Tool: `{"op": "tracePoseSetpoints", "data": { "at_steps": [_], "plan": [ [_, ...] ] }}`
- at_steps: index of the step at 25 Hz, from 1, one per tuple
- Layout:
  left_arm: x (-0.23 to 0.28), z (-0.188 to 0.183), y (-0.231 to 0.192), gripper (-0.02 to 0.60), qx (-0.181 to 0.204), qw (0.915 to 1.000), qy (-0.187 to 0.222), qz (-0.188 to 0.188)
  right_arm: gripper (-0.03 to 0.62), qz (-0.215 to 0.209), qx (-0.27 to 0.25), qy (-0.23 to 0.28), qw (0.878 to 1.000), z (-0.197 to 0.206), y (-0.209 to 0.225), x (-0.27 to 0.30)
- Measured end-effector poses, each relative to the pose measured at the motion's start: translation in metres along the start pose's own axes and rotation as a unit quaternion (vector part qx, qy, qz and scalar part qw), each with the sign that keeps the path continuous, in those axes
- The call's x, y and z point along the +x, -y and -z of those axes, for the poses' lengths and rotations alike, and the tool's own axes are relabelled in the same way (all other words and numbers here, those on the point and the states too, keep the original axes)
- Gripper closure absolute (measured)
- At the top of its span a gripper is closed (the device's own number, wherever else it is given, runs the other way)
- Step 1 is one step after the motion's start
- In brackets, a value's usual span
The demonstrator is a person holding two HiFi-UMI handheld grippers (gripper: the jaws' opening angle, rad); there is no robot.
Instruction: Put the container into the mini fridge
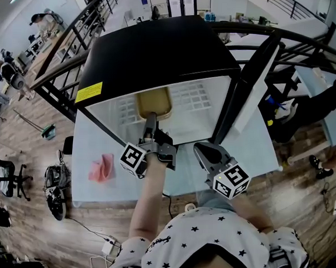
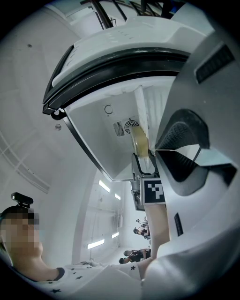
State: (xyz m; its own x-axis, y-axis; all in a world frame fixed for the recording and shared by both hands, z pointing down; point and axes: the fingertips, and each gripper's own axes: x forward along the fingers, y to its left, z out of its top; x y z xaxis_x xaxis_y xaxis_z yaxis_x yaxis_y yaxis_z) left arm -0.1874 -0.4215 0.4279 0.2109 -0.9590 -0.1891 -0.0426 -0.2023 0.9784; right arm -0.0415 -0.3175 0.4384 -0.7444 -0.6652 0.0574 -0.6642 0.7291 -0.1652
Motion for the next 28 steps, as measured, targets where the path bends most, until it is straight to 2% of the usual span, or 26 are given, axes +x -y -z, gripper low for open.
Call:
{"op": "tracePoseSetpoints", "data": {
  "at_steps": [3, 6, 8, 13, 21, 23, 27, 28],
  "plan": [
    [-0.001, 0.001, 0.004, 0.350, 0.006, 0.9999, -0.003, 0.011, 0.572, -0.001, 0.000, 0.000, 1.000, -0.001, -0.002, -0.001],
    [0.000, 0.002, 0.012, 0.278, 0.027, 0.9992, -0.012, 0.027, 0.572, -0.002, -0.001, 0.000, 1.000, -0.001, -0.002, -0.003],
    [-0.002, 0.003, 0.016, 0.255, 0.036, 0.9987, -0.016, 0.033, 0.572, -0.002, -0.001, 0.000, 1.000, -0.002, -0.003, -0.004],
    [-0.012, 0.005, 0.017, 0.242, 0.045, 0.9981, -0.023, 0.036, 0.572, -0.007, -0.002, -0.001, 1.000, 0.000, -0.009, -0.004],
    [-0.039, 0.016, 0.020, 0.244, 0.089, 0.9943, -0.049, 0.034, 0.572, -0.020, -0.004, 0.001, 1.000, 0.002, -0.026, -0.006],
    [-0.049, 0.020, 0.017, 0.262, 0.106, 0.9926, -0.054, 0.023, 0.572, -0.023, -0.003, 0.001, 1.000, 0.003, -0.031, -0.008],
    [-0.071, 0.027, 0.013, 0.369, 0.157, 0.9855, -0.063, 0.001, 0.572, -0.027, 0.000, 0.003, 1.000, 0.006, -0.040, -0.012],
    [-0.077, 0.029, 0.011, 0.379, 0.175, 0.9821, -0.069, -0.007, 0.572, -0.028, 0.001, 0.003, 1.000, 0.006, -0.042, -0.013]
  ]
}}
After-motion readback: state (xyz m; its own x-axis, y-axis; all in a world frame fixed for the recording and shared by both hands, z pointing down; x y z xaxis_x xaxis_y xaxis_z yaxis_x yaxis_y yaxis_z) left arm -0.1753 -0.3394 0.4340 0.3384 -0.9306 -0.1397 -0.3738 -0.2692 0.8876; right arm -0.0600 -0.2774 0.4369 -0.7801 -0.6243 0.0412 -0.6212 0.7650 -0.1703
